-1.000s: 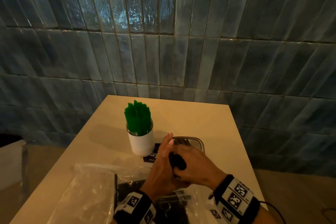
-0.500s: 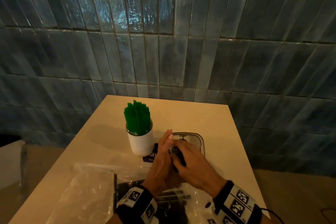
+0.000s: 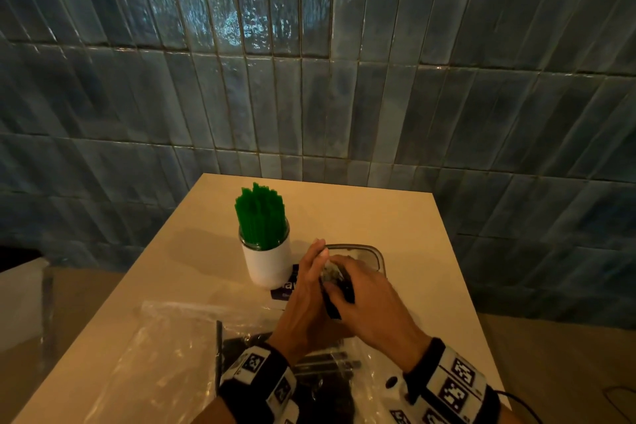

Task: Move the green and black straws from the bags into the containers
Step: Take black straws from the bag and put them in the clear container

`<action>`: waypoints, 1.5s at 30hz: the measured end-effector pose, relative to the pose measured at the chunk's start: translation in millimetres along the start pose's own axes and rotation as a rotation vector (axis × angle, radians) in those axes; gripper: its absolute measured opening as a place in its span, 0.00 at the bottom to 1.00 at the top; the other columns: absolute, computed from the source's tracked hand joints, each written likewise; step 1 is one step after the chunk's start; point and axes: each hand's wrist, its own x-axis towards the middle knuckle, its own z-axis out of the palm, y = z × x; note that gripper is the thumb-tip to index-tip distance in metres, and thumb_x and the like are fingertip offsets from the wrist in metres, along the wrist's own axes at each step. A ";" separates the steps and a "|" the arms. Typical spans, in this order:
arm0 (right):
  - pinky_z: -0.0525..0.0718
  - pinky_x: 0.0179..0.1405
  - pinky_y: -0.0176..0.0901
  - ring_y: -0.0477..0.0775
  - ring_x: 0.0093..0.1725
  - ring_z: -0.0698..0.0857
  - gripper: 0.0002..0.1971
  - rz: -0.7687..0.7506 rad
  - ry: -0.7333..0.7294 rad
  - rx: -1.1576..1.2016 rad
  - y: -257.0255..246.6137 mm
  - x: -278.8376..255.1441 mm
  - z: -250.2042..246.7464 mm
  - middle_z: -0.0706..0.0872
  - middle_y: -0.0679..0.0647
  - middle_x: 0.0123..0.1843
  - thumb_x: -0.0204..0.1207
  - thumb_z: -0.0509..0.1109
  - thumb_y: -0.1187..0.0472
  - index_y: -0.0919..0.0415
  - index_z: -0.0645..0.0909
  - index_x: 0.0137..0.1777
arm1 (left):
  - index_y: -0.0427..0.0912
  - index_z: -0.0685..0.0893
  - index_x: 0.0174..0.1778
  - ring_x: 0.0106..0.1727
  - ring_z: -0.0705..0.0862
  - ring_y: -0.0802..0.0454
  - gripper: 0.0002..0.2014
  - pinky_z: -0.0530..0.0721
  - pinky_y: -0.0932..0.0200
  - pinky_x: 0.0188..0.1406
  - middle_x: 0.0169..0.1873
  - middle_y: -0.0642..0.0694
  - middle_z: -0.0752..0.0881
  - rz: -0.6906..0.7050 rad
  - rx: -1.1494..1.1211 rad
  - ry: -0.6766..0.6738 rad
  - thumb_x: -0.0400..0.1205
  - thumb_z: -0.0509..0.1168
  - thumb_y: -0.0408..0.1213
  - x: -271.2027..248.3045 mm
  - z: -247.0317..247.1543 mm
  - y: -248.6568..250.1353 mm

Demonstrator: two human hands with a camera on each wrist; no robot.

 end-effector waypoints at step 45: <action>0.74 0.68 0.51 0.54 0.75 0.70 0.30 -0.077 -0.092 -0.322 37.7 109.3 -2.2 0.62 0.47 0.82 0.81 0.47 0.38 0.48 0.60 0.80 | 0.44 0.49 0.80 0.68 0.77 0.46 0.46 0.77 0.54 0.68 0.71 0.40 0.73 -0.312 -0.257 0.022 0.74 0.74 0.36 86.4 -5.6 -50.0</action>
